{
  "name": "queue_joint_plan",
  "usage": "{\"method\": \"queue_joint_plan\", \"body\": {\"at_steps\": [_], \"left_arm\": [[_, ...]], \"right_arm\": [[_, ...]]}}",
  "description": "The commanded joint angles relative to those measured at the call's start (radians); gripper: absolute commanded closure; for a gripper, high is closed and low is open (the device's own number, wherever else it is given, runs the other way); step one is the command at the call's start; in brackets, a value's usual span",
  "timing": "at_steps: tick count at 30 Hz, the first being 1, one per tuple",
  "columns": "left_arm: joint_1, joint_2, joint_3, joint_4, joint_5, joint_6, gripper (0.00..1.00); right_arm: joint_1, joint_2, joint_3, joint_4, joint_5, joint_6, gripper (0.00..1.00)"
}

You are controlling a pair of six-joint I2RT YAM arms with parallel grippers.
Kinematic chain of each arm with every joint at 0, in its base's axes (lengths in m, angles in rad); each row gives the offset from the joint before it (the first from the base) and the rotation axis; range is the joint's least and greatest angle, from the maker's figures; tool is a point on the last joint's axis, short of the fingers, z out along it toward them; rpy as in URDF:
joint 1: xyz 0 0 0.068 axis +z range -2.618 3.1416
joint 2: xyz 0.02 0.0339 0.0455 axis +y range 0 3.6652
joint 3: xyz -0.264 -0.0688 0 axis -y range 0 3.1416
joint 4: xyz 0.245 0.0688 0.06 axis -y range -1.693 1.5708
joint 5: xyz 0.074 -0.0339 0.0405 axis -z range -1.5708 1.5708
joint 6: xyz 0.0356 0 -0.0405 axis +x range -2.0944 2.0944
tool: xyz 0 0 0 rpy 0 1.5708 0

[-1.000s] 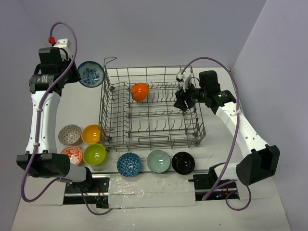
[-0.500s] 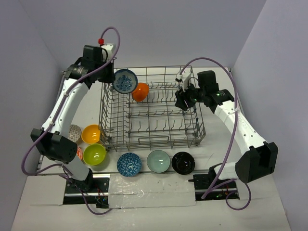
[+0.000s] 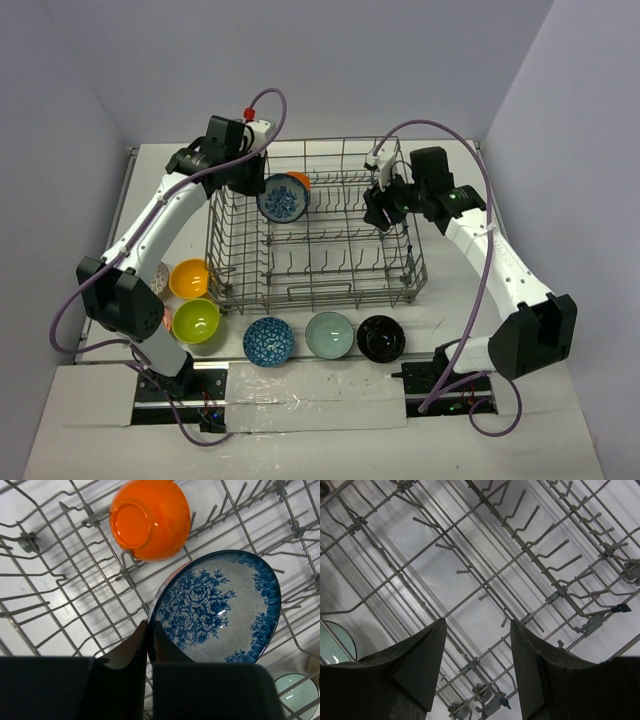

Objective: Load the bowls into the dish rack
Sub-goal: Pass from the left arm to the right

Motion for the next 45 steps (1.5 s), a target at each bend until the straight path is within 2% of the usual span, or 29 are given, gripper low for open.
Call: {"method": "queue_joint_plan", "body": {"at_steps": [1, 4, 6, 12, 29, 45], "left_arm": [[-0.012, -0.019, 0.005, 0.084, 0.060, 0.031, 1.00], [-0.014, -0.009, 0.013, 0.079, 0.076, 0.041, 1.00], [-0.014, 0.005, 0.028, 0.070, 0.090, 0.041, 1.00], [-0.018, 0.057, 0.097, 0.024, 0.127, 0.092, 1.00], [-0.058, 0.132, 0.160, -0.045, 0.201, 0.170, 1.00], [-0.090, 0.152, 0.235, -0.119, 0.218, 0.204, 1.00]], "right_arm": [[0.006, -0.082, 0.004, 0.063, -0.065, -0.004, 0.38], [0.023, -0.122, 0.004, 0.081, -0.117, -0.035, 0.38], [0.055, -0.120, 0.024, 0.061, -0.125, -0.127, 0.38], [0.144, -0.068, 0.038, 0.031, -0.059, -0.348, 0.39], [0.339, 0.123, 0.190, 0.026, -0.009, -0.354, 0.42], [0.406, 0.191, 0.191, 0.037, 0.031, -0.353, 0.44]]}}
